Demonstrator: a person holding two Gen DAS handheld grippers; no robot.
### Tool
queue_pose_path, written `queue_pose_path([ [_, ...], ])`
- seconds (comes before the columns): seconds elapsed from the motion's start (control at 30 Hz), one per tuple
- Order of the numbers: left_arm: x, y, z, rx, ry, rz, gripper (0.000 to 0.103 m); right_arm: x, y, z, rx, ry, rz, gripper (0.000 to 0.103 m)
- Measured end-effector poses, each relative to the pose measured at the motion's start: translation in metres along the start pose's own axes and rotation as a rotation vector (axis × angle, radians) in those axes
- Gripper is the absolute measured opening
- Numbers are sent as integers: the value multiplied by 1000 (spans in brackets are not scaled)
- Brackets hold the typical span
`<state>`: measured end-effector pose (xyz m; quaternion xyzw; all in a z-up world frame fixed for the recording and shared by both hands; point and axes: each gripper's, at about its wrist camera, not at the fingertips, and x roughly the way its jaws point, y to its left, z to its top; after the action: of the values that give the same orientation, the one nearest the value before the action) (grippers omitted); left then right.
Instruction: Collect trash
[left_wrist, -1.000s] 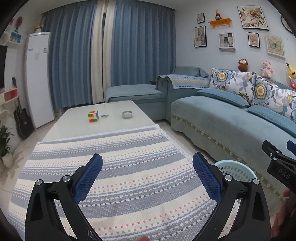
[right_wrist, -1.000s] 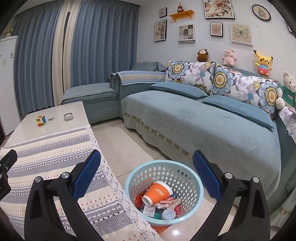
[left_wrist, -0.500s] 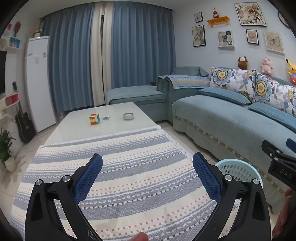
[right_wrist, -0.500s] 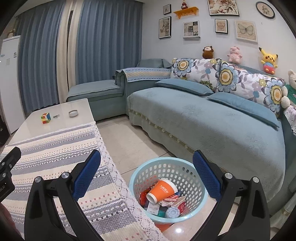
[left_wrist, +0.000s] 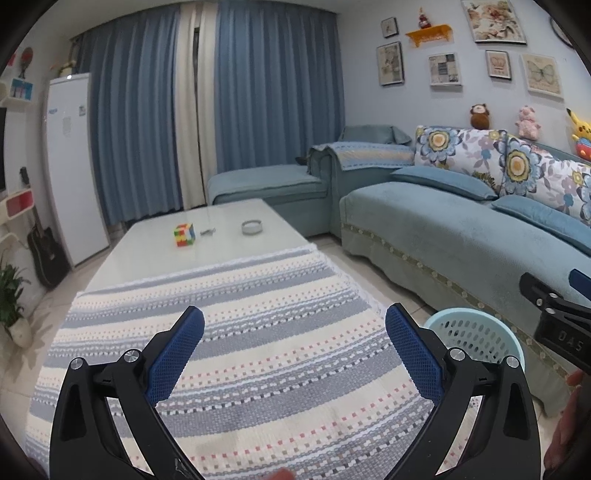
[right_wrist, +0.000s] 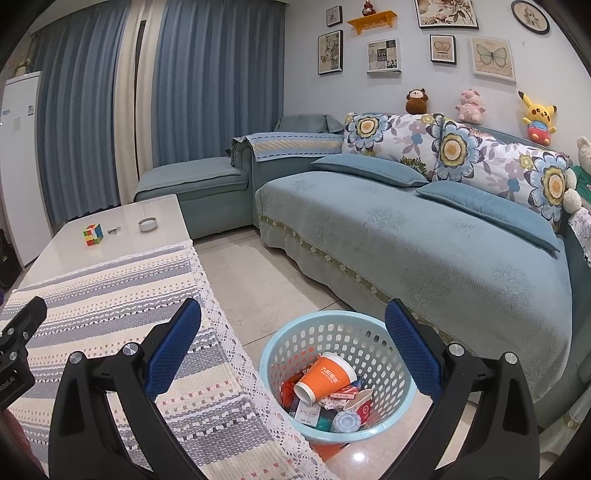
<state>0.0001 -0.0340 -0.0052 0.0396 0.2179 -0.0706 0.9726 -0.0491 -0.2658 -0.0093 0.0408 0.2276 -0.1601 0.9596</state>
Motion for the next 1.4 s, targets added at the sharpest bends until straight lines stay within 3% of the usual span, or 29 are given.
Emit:
queue_pose_path([
  [0.2, 3, 2, 1, 6, -1, 42, 95, 2, -5, 1, 13, 9, 0, 95],
  [0.47, 5, 2, 3, 2, 15, -15, 95, 1, -3, 0, -4, -1, -6, 95],
  [0.77, -3, -9, 1, 70, -30, 40, 95, 2, -5, -1, -8, -5, -20, 95],
  [1.0, -6, -11, 2, 68, -42, 67, 95, 2, -3, -1, -10, -3, -10, 95],
  [1.4, -2, -4, 1, 23, -11, 47, 96, 3, 1, -2, -20, 6, -18, 95],
])
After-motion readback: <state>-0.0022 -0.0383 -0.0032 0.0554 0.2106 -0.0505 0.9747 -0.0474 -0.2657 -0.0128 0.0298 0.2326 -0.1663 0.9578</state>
